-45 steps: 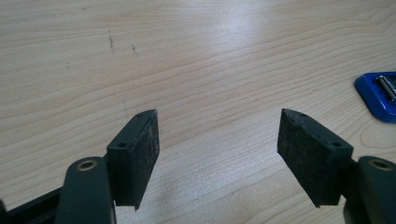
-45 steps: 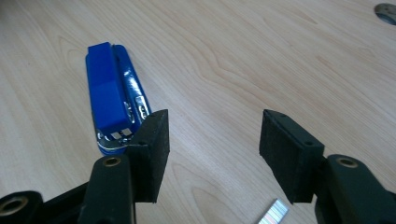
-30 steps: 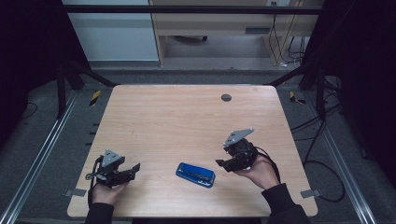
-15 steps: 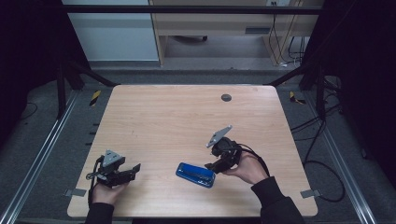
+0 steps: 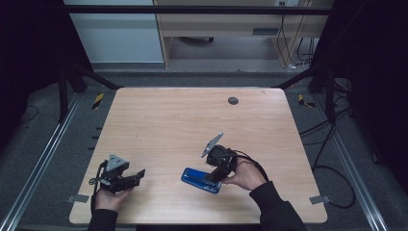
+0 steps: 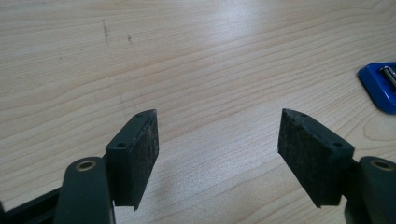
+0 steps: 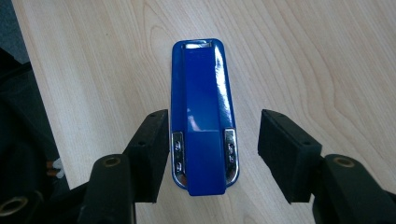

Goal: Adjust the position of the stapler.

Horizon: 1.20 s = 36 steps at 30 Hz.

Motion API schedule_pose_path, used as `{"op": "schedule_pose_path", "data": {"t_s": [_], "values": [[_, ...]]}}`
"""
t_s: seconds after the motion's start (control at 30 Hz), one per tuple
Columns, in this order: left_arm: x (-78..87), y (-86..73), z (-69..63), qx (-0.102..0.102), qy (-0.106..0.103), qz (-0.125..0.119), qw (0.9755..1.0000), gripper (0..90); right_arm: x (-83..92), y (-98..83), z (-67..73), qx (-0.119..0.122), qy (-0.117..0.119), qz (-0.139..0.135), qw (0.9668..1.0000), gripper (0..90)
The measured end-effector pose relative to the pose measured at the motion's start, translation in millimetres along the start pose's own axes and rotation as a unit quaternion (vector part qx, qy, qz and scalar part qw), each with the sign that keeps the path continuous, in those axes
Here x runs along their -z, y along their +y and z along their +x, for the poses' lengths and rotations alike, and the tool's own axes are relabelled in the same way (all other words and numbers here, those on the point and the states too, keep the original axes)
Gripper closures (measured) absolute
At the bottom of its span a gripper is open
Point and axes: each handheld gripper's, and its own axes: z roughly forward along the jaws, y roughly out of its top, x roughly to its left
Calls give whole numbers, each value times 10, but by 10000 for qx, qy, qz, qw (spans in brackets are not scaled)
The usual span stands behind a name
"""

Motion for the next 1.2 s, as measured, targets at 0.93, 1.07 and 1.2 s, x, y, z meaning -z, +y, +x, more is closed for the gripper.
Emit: {"op": "schedule_pose_path", "data": {"t_s": [0.93,1.07,1.2], "values": [[-18,-2,-4,-6,-46,92,9999,294,-450,44,23,129,36,426,9990,558],[-17,-1,-4,-8,-45,91,9999,295,-483,51,20,145,73,518,9985,595],[-17,-1,-2,-3,-48,92,9999,297,-506,52,22,131,105,585,9981,636]]}}
